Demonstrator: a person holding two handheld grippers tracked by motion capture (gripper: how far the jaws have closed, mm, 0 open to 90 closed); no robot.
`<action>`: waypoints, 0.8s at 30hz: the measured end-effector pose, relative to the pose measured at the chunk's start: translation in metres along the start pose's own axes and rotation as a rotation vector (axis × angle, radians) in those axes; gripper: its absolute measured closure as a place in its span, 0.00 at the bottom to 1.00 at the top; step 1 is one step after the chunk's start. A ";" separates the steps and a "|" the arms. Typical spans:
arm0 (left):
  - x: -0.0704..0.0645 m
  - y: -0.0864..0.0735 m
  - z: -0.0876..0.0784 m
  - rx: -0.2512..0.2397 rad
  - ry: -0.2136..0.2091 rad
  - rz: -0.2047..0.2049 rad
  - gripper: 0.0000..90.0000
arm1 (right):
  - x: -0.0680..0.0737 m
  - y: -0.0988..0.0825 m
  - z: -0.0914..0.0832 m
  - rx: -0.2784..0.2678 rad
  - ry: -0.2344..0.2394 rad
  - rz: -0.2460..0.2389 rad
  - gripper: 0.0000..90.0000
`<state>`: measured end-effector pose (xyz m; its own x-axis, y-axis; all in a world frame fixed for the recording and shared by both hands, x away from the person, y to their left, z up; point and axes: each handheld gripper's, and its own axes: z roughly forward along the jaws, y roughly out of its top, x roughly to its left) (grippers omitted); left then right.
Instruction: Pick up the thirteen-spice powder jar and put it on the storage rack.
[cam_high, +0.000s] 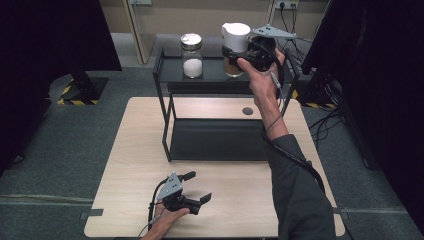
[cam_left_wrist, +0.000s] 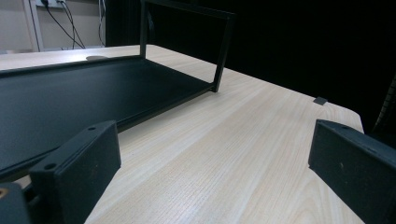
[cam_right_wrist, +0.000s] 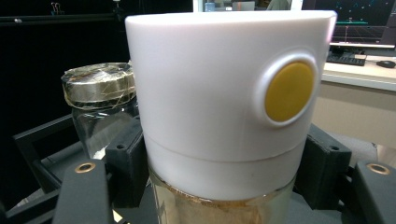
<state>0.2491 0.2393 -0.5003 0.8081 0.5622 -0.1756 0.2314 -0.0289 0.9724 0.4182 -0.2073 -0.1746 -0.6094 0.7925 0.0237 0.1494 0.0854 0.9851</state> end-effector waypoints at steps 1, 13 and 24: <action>0.000 0.000 0.000 0.000 0.000 0.000 0.02 | 0.000 0.000 0.001 0.002 -0.002 -0.002 0.34; 0.000 0.000 -0.001 -0.005 -0.001 0.001 0.02 | 0.004 -0.005 0.016 0.009 -0.016 0.002 0.34; 0.000 0.000 -0.002 -0.007 -0.001 0.001 0.02 | 0.004 -0.010 0.021 0.003 -0.032 0.004 0.34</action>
<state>0.2480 0.2405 -0.5000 0.8092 0.5611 -0.1746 0.2268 -0.0241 0.9736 0.4306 -0.1929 -0.1881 -0.5834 0.8119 0.0221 0.1542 0.0840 0.9845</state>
